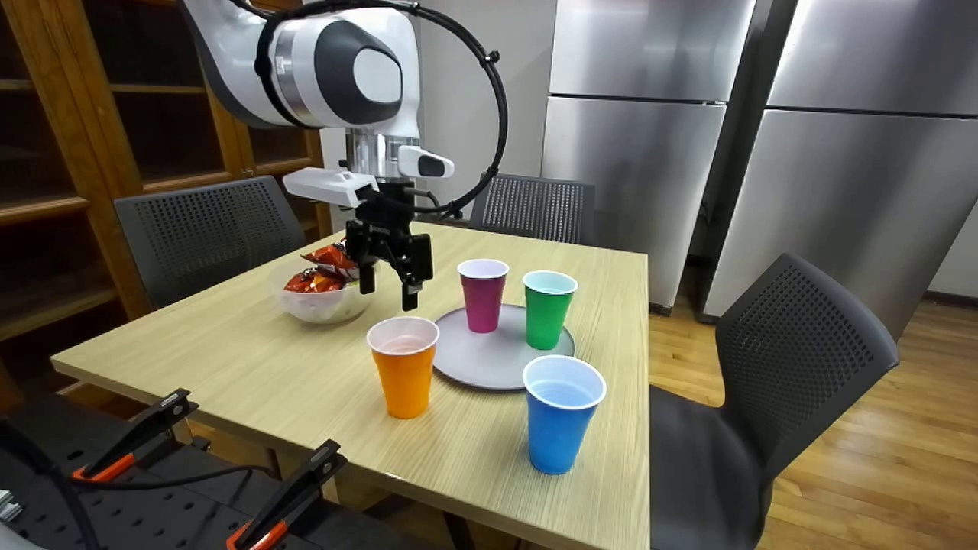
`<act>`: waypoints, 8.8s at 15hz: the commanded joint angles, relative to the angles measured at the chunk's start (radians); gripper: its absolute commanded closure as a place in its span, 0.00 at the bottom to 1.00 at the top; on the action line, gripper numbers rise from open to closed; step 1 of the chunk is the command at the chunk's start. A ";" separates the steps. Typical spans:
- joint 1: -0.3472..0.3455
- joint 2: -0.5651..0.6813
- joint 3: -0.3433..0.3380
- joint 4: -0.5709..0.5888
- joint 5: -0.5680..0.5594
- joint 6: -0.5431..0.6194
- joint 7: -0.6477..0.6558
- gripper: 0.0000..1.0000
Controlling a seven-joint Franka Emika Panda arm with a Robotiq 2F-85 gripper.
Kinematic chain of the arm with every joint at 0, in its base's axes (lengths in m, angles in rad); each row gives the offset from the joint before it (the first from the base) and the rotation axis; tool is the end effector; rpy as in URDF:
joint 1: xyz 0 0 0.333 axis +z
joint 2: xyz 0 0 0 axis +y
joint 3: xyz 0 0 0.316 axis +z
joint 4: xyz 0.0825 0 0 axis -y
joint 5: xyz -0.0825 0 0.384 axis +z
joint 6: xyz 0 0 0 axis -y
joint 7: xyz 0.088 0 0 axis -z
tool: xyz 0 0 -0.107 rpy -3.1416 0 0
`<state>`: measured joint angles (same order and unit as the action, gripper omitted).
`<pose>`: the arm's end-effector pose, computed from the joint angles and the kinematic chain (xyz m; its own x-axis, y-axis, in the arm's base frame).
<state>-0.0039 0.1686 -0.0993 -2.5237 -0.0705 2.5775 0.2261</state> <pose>0.4483 -0.0467 0.2046 0.9585 -0.2661 -0.1021 -0.2597 -0.9630 0.0720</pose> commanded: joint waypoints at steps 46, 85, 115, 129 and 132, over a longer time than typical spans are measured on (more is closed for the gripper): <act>-0.006 -0.042 0.022 0.096 0.046 -0.026 0.021 0.99; -0.018 0.256 -0.041 0.390 0.050 -0.120 0.038 0.99; -0.100 -0.043 -0.059 0.163 0.148 -0.041 0.019 0.00; -0.219 -0.038 -0.169 0.099 0.200 -0.026 0.042 0.00; -0.241 -0.014 -0.183 0.107 0.227 -0.030 0.033 0.00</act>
<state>-0.2215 0.1426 -0.2796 -2.4142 0.1223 2.5395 0.2615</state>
